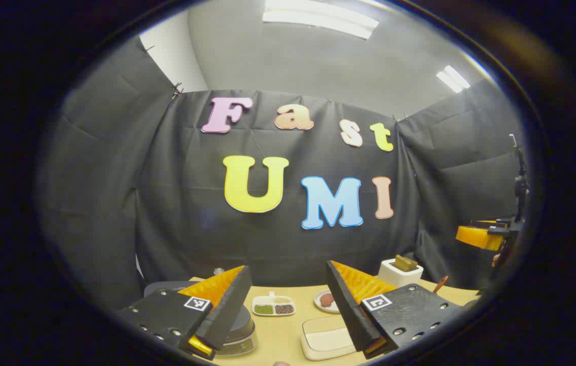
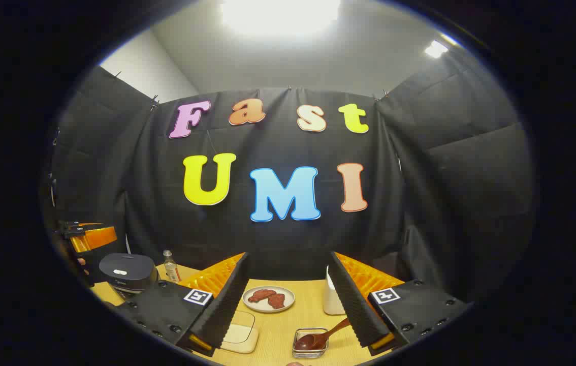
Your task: Close the left gripper, press the button to open the rice cooker; take a wooden spoon from the chopstick holder with the right hand, scoop a spoonful of rice and pour it into the rice cooker, then put the wooden spoon back into the chopstick holder.
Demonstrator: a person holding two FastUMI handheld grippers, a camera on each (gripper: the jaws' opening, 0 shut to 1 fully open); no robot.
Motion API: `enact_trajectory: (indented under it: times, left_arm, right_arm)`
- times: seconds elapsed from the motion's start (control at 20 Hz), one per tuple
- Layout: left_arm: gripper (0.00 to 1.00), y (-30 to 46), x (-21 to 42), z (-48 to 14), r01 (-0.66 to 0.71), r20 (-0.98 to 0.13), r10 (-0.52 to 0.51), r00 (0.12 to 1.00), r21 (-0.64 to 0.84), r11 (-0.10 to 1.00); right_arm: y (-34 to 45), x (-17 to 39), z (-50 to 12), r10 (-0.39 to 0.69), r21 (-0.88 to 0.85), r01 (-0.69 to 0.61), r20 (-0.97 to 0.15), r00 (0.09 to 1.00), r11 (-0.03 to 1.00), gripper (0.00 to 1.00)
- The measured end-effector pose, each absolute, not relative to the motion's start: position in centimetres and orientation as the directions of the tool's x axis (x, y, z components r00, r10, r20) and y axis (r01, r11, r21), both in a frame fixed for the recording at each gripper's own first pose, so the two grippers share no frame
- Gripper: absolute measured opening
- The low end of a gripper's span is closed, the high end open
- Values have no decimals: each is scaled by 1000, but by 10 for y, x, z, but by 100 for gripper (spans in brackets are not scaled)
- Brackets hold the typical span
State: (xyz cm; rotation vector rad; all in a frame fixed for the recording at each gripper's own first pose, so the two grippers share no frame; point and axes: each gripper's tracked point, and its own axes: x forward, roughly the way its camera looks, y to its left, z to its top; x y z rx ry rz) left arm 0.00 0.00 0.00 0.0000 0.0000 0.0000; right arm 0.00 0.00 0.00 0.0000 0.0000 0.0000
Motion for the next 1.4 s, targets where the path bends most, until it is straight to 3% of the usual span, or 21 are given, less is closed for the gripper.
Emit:
enact_trajectory:
  times: [0.1, 0.15, 0.2, 0.3, 0.35, 0.45, 0.7, 1.4]
  left_arm:
    - [90, 1, 2, -4, -12, -8, 12, 1000, -4, 1000]
    - [90, 1, 3, -8, -16, -14, 16, 1000, -1, 1000]
    - [92, -1, 5, -11, -15, -20, 15, 1000, 4, 1000]
    - [90, -6, 8, -16, -13, -28, 13, 1000, 12, 1000]
    - [91, -8, 9, -17, -10, -31, 10, 999, 16, 1000]
    - [90, -13, 8, -19, -4, -36, 5, 999, 21, 1000]
    - [90, -21, 10, -26, 31, -50, -29, 998, 39, 999]
    - [90, 18, 9, -26, -49, -90, 54, 994, 50, 998]
  right_arm:
    - [2, 1, -4, 2, -9, -2, -7, 1000, 1000, 92]
    - [3, 2, -6, 5, -13, -5, -13, 1000, 1000, 98]
    - [5, 3, -8, 10, -18, -11, -16, 1000, 1000, 92]
    - [6, 5, -14, 14, -30, -15, -28, 999, 999, 92]
    - [5, 5, -17, 15, -32, -16, -34, 999, 999, 98]
    - [4, 7, -23, 13, -28, -14, -47, 999, 1000, 92]
    - [5, 6, -19, 26, 39, -25, -27, 999, 999, 98]
    - [13, 15, -32, 57, 32, -56, -38, 998, 998, 98]
